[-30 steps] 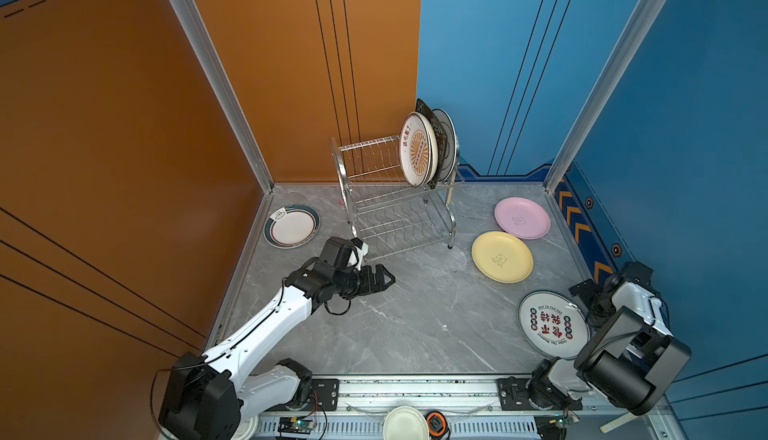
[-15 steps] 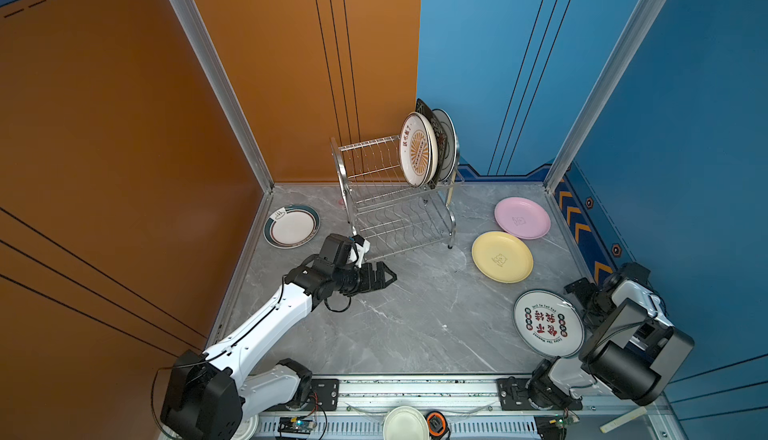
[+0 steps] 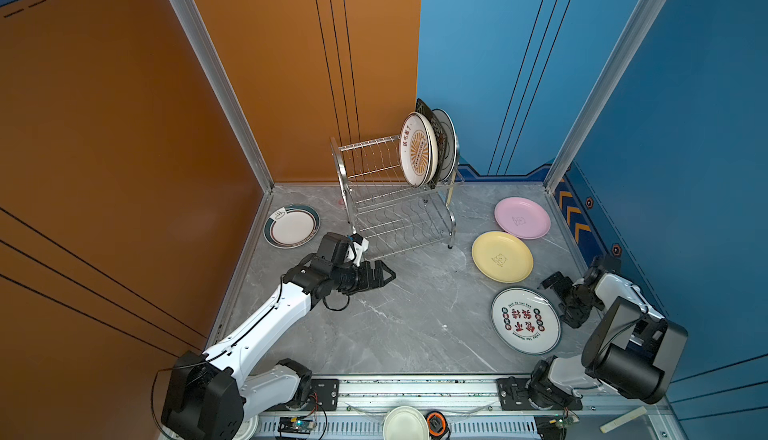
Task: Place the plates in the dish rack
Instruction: 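Grip the printed plate's rim with the right gripper and drag it inward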
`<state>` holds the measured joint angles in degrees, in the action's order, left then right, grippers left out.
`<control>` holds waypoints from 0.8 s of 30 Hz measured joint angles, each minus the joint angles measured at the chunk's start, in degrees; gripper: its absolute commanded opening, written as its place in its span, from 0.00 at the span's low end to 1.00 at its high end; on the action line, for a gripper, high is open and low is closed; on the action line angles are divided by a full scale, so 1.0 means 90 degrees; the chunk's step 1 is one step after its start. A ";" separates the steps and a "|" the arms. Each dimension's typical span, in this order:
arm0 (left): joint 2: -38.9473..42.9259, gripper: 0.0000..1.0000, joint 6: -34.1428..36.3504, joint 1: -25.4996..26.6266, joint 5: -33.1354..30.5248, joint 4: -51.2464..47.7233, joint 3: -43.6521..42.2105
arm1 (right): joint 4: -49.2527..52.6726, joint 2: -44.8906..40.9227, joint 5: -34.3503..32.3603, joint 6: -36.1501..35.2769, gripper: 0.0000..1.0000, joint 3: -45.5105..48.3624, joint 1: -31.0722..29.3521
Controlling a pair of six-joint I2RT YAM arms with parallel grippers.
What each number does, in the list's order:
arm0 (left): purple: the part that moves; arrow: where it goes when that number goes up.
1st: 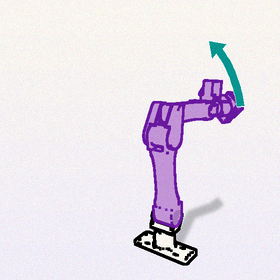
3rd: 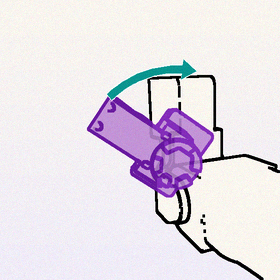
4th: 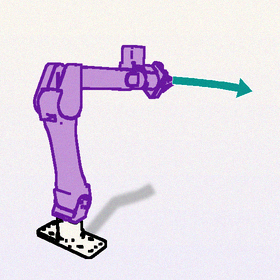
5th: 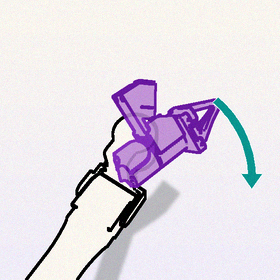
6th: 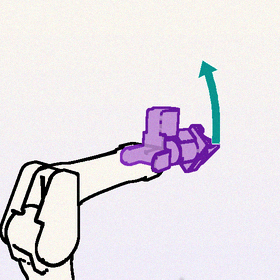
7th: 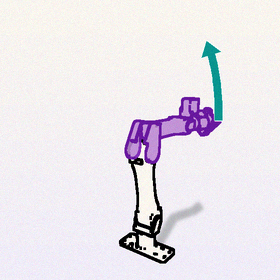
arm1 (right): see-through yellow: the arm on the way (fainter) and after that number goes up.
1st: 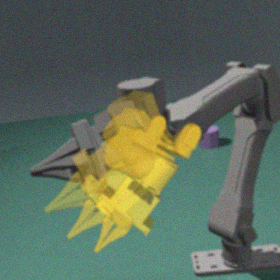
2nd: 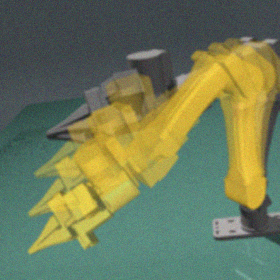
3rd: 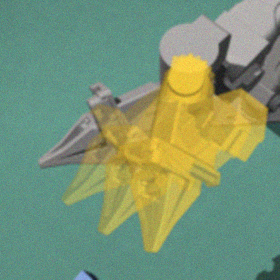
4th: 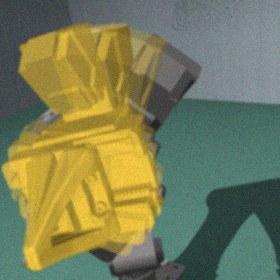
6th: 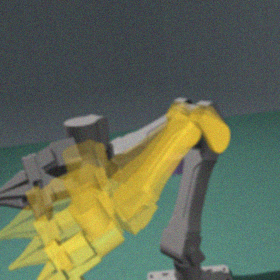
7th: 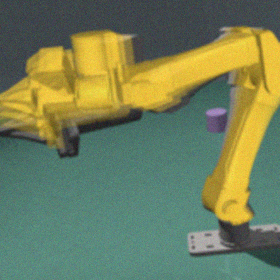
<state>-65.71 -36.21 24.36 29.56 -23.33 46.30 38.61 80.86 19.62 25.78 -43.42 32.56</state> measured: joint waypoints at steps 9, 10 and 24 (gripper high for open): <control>0.0002 0.98 0.0000 -0.0024 0.0058 0.0066 -0.0066 | 0.0046 -0.0619 0.0175 0.0799 1.00 0.0457 -0.1457; 0.0005 0.98 0.0000 -0.0036 0.0058 0.0083 -0.0080 | 0.0044 -0.0707 0.0189 0.0901 1.00 0.0505 -0.1586; 0.0087 0.98 -0.0002 -0.0080 0.0107 0.0168 -0.0187 | -0.0367 -0.1542 0.0304 0.2526 1.00 0.0991 -0.3959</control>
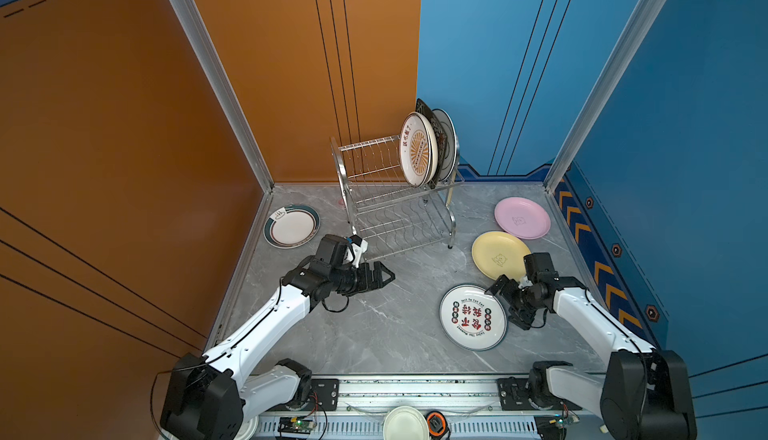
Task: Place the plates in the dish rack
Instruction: 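Grip the printed plate's rim with the right gripper and drag it inward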
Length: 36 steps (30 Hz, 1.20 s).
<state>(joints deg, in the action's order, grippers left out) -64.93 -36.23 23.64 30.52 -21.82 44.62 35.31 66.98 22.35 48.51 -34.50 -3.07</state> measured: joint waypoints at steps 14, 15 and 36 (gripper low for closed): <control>0.0000 0.98 0.0002 -0.0002 0.0107 0.0049 -0.0036 | -0.0976 0.0236 0.0568 -0.0007 1.00 0.0138 -0.1151; 0.0000 0.98 0.0005 -0.0002 0.0117 0.0046 -0.0036 | -0.0889 0.0202 0.0597 -0.0153 1.00 0.0143 -0.1115; 0.0134 0.98 0.0000 -0.0002 0.0117 0.0053 -0.0049 | -0.1168 -0.0648 0.1120 -0.1190 0.50 0.1360 -0.0651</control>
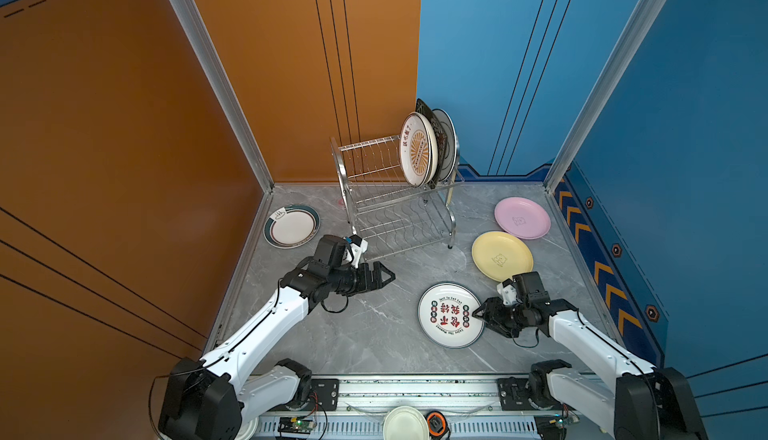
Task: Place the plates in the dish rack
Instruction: 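Grip the printed plate's rim with the right gripper and drag it inward, then tilt the printed plate upright with the right gripper while the left approaches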
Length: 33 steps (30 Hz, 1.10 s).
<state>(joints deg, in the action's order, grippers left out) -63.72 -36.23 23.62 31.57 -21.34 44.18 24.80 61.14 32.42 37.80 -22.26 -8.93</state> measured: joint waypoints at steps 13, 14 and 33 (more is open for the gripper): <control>0.0080 0.98 -0.0002 0.0000 0.0000 0.0017 -0.0049 | -0.0816 0.0410 0.0197 -0.0068 0.29 0.0148 -0.0092; 0.0080 0.98 -0.0002 0.0000 0.0002 0.0019 -0.0051 | -0.0867 0.0442 0.0211 -0.0070 0.27 0.0170 -0.0092; 0.0080 0.98 0.0002 0.0000 0.0141 0.0036 -0.0199 | -0.1387 0.0561 0.0765 -0.0226 0.00 0.0223 -0.0216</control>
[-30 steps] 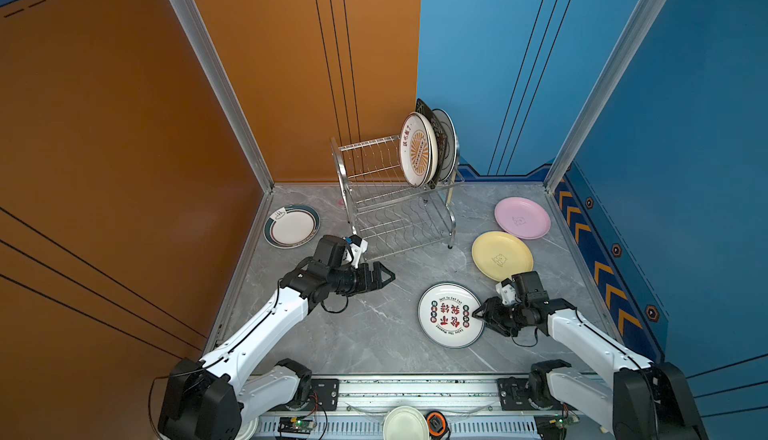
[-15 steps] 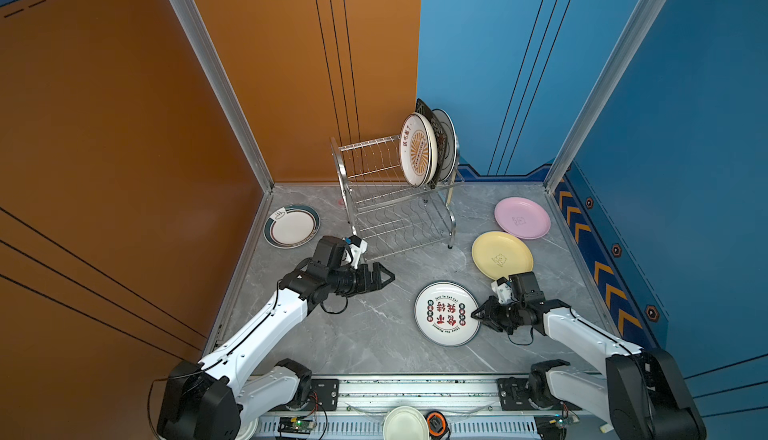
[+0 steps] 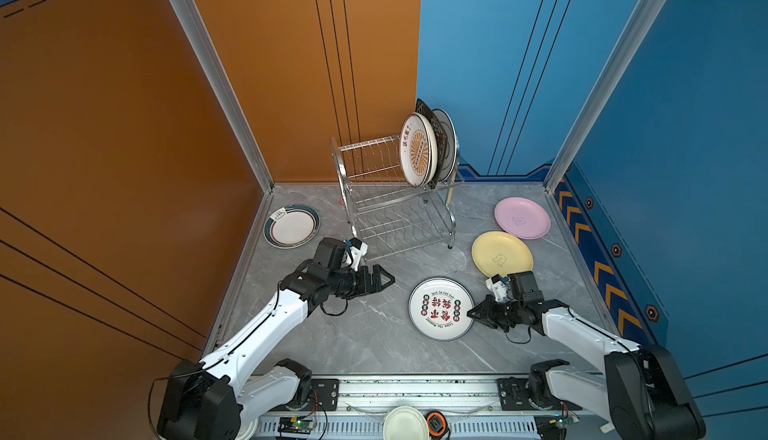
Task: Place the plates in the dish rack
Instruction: 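Tilt the printed plate upright with the right gripper while the left approaches, then grasp the upright plate's edge with the left gripper opposite the right gripper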
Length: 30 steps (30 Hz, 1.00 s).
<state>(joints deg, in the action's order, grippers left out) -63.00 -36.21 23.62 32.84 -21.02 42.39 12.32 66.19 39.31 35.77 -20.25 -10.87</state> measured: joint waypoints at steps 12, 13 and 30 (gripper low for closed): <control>-0.0075 0.98 -0.0250 0.0000 0.0561 0.0653 -0.0359 | 0.0393 -0.0748 -0.0049 0.0389 0.00 -0.0493 -0.0406; -0.0087 0.99 -0.0289 0.0000 0.0597 0.0753 -0.0396 | 0.0391 -0.0787 -0.0049 0.0459 0.00 -0.0576 -0.0447; -0.0277 0.65 -0.1035 0.0000 0.1010 0.2283 -0.0712 | 0.0029 -0.0262 -0.0022 0.1183 0.00 -0.2018 -0.1413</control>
<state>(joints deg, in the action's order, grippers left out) -65.49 -45.52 23.62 41.93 -0.47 35.99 12.58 63.83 39.11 46.41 -38.41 -23.59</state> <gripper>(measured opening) 0.703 0.071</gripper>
